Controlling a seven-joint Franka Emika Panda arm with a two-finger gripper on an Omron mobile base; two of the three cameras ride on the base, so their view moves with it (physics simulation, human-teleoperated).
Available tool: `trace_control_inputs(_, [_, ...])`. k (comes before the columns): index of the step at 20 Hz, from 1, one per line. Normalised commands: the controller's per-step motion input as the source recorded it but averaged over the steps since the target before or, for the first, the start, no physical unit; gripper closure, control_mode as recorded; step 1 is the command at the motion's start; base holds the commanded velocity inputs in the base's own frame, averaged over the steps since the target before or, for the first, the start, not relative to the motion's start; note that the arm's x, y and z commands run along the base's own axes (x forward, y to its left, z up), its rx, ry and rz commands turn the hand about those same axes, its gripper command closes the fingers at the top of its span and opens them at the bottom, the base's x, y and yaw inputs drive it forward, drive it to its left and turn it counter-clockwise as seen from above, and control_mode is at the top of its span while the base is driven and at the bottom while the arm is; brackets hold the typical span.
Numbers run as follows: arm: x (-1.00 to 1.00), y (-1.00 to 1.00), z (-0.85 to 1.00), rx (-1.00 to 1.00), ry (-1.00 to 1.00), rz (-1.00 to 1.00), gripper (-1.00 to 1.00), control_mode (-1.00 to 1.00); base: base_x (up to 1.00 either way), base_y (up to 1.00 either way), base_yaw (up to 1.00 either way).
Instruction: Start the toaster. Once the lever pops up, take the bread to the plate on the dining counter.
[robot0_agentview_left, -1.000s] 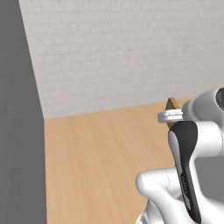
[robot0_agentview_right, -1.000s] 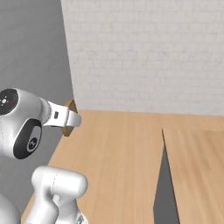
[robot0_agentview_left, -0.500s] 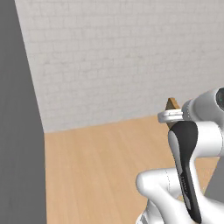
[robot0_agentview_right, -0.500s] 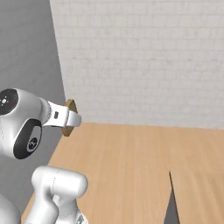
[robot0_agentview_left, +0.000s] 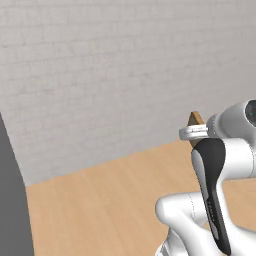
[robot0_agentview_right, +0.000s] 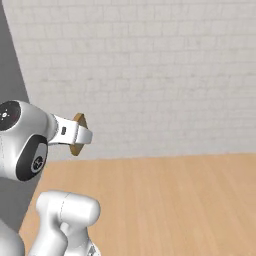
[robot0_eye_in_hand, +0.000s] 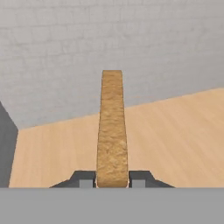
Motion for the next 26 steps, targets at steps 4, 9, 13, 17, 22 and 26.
trace_control_inputs(4, [0.00, 0.00, 0.00, 0.00, 0.00, 0.00, 1.00, 1.00, 1.00, 0.45, -0.52])
trace_control_inputs(9, [0.00, 0.00, 0.00, 0.00, 0.00, 0.00, 1.00, 1.00, 1.00, 0.64, -0.57])
trace_control_inputs(13, [0.00, 0.00, 0.00, 0.00, 0.00, 0.00, 1.00, 1.00, 0.94, 0.65, -0.61])
trace_control_inputs(17, [0.00, 0.00, 0.00, 0.00, 0.00, 0.00, 1.00, 1.00, 0.81, 0.60, -0.67])
trace_control_inputs(22, [0.00, 0.00, 0.00, 0.00, 0.00, 0.00, 1.00, 1.00, 0.65, 0.49, -0.72])
trace_control_inputs(26, [0.00, 0.00, 0.00, 0.00, 0.00, 0.00, 1.00, 1.00, 0.64, 0.43, -0.72])
